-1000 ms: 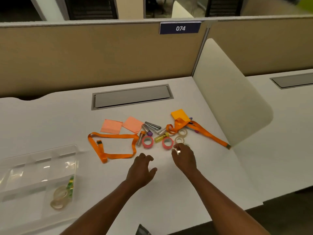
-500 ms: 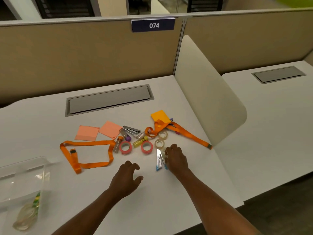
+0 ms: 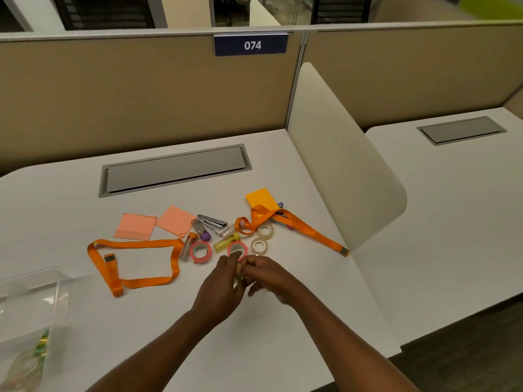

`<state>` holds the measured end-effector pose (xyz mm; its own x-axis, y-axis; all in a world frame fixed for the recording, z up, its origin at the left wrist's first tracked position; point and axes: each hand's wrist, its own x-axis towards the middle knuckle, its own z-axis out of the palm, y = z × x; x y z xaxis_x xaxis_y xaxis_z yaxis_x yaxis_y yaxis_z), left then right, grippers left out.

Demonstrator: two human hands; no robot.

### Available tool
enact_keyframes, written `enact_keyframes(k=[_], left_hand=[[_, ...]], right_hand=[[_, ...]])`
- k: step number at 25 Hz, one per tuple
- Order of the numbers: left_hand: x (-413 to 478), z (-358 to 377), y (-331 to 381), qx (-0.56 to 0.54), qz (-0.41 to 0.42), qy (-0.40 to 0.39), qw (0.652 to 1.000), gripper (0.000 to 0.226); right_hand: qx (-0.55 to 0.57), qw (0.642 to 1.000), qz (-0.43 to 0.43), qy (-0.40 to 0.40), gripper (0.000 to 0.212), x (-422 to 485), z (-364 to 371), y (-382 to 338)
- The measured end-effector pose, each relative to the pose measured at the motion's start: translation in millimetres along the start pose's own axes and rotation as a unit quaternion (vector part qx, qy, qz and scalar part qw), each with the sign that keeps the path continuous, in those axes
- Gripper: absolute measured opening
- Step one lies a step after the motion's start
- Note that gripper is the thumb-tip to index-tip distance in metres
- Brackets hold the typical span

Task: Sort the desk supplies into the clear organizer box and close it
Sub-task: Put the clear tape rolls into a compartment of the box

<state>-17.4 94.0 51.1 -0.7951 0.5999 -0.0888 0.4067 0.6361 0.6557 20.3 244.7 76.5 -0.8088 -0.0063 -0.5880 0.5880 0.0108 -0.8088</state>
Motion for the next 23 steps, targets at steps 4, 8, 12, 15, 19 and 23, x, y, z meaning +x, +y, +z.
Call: enact_keyframes(k=[4, 8, 12, 15, 19, 23], left_hand=[[3.0, -1.2, -3.8, 0.031, -0.037, 0.015, 0.999, 0.056], [-6.4, 0.2, -14.2, 0.055, -0.083, -0.035, 0.994, 0.056], [-15.0, 0.5, -22.3, 0.049, -0.102, -0.042, 0.993, 0.054], [-20.3, -1.9, -26.9, 0.051, -0.108, -0.041, 0.992, 0.054], [-27.8, -9.7, -32.0, 0.038, -0.121, -0.034, 0.991, 0.056], [-43.8, -30.4, -42.0, -0.008, -0.154, -0.014, 0.988, 0.055]], right_hand=[[-0.091, 0.985, -0.017, 0.144, 0.035, 14.8, -13.4, -1.3], [-0.437, 0.858, -0.040, 0.267, 0.048, 40.5, -34.0, 16.2], [-0.523, 0.811, -0.040, 0.259, 0.051, 62.7, -26.7, 33.6], [-0.537, 0.798, -0.053, 0.267, 0.046, 72.5, -14.9, 35.6], [-0.558, 0.783, -0.075, 0.265, 0.045, 78.9, 4.6, 34.0], [-0.467, 0.822, -0.088, 0.315, 0.054, 65.4, 22.3, 16.9]])
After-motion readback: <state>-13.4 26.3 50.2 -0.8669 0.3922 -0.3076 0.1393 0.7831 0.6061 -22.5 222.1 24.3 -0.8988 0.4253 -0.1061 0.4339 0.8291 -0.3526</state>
